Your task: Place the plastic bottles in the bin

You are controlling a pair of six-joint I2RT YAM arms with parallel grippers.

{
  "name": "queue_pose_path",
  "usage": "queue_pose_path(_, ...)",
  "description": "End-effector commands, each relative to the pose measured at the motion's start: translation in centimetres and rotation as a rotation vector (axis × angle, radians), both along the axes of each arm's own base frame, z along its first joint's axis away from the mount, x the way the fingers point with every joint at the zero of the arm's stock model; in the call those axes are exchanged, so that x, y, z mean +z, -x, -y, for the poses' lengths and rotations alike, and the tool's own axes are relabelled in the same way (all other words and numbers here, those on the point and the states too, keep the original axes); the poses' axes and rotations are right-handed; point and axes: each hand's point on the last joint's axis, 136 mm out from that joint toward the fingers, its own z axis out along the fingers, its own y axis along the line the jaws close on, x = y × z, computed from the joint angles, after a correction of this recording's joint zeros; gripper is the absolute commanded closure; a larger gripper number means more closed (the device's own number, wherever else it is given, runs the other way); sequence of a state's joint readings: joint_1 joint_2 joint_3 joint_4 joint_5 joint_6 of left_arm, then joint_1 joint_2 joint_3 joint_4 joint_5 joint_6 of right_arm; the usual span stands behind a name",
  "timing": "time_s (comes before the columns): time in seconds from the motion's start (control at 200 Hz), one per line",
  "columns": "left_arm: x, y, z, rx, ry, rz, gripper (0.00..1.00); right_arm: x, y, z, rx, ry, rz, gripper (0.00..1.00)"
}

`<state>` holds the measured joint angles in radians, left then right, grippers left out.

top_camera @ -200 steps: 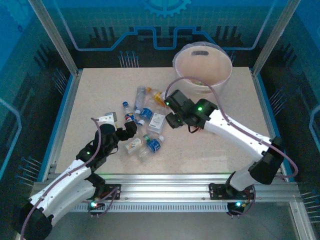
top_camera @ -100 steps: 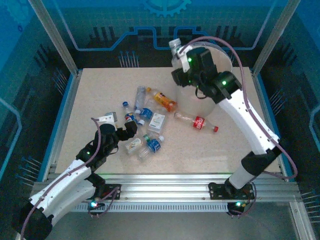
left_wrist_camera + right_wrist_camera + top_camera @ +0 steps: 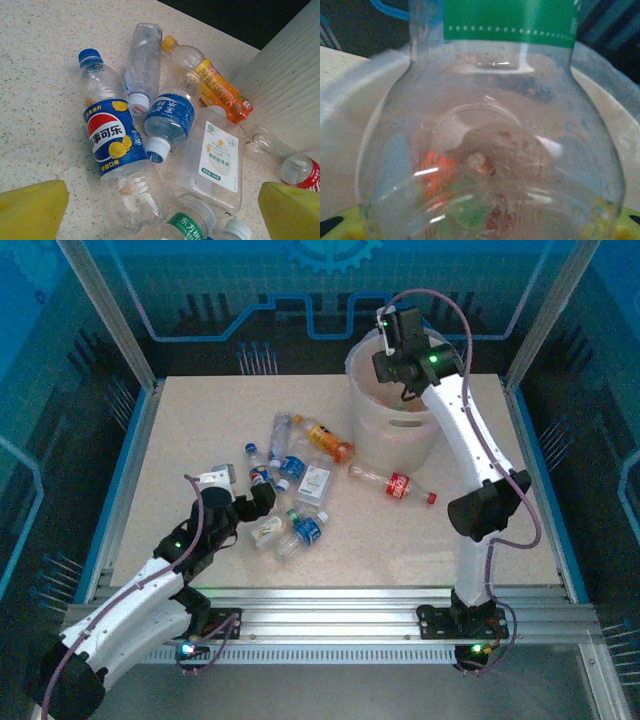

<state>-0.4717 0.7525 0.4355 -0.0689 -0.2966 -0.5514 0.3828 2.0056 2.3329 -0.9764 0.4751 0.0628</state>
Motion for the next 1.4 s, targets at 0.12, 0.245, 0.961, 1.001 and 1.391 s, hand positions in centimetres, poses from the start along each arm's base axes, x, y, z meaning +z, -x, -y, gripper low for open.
queue_pose_path(0.12, 0.0, -0.2, 0.1, -0.003, 0.022, 0.006, 0.01, -2.4, -0.5, 4.5, -0.155, 0.103, -0.067, 0.76)
queue_pose_path(0.245, 0.0, -0.2, 0.1, -0.003, 0.024, 0.007, 0.01, -4.4, -0.5, 5.8, -0.192, 0.119, -0.111, 0.75)
queue_pose_path(0.961, 0.0, -0.1, -0.1, 0.004, 0.014, -0.001, 0.01, -10.4, -0.1, 9.1, -0.273, 0.086, -0.25, 0.28)
queue_pose_path(1.001, -0.1, -0.1, -0.1, 0.004, 0.013, -0.002, 0.01, -10.3, 0.0, 9.2, -0.276, 0.086, -0.247, 0.24)
queue_pose_path(1.391, 0.0, 0.0, -0.2, 0.006, 0.009, -0.001, 0.01, -5.2, 1.2, 8.4, -0.239, 0.011, -0.159, 0.05)
